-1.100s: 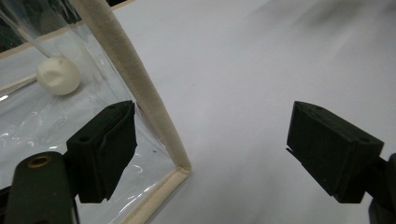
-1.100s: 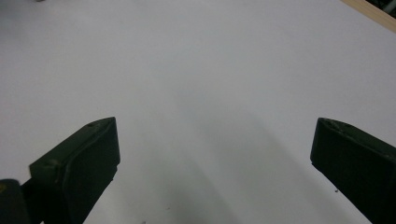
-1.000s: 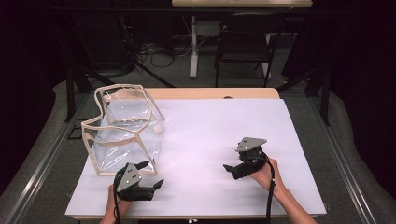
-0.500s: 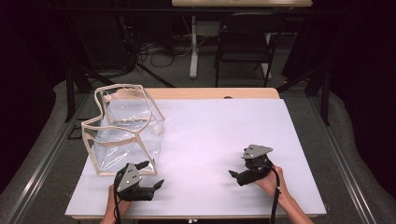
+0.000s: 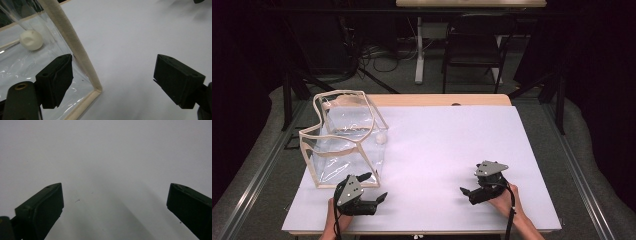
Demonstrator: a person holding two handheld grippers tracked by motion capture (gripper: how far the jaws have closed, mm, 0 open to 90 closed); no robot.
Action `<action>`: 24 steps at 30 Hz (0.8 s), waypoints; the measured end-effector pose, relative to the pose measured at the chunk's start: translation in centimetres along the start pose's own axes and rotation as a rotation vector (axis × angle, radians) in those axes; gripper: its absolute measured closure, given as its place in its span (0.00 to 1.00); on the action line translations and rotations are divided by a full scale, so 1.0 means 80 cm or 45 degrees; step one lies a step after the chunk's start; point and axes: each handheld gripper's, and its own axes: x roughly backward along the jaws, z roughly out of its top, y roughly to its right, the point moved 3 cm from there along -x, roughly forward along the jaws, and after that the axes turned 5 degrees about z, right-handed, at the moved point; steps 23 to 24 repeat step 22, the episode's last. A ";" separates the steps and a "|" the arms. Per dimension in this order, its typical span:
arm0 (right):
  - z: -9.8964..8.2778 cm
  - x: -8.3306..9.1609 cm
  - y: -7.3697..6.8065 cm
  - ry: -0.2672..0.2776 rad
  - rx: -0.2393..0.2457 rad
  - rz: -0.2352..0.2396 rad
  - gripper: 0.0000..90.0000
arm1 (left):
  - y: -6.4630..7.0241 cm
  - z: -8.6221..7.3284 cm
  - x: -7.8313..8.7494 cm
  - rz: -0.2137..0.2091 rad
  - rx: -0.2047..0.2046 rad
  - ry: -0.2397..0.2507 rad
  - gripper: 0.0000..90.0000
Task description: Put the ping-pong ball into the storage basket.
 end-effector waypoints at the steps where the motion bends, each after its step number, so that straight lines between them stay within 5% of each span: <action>1: -0.001 0.000 -0.001 0.002 -0.004 -0.001 0.01 | 0.000 0.000 0.000 -0.001 -0.001 0.000 0.18; 24: -0.014 0.005 -0.001 0.015 -0.023 -0.022 0.00 | -0.001 -0.001 0.000 0.002 0.005 -0.004 0.18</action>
